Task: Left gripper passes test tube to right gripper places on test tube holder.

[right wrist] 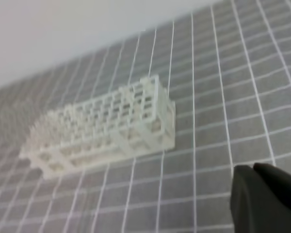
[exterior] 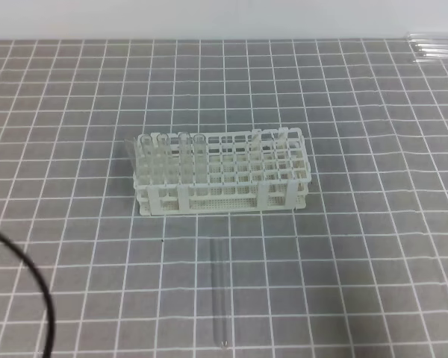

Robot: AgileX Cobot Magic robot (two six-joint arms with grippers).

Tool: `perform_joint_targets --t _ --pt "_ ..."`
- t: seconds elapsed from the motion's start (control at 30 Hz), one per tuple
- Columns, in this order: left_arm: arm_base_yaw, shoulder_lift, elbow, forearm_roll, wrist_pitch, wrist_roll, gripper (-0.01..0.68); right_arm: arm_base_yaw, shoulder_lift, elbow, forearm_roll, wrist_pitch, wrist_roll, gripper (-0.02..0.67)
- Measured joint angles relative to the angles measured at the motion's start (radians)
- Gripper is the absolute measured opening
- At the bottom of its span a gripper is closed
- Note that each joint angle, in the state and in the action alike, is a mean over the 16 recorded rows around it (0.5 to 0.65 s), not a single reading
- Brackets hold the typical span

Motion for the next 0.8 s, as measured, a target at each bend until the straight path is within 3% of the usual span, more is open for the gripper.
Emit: perform_joint_targets --t 0.23,0.47,0.8 --pt "0.000 0.221 -0.140 -0.175 0.191 0.248 -0.002 0.000 0.200 -0.149 -0.126 0.186 0.000 -0.013" --pt "-0.043 0.382 -0.183 -0.329 0.260 0.389 -0.002 0.000 0.352 -0.232 -0.218 0.307 0.000 -0.013" --pt "-0.263 0.654 -0.249 -0.340 0.211 0.295 -0.002 0.000 0.434 -0.243 -0.236 0.342 -0.002 -0.013"
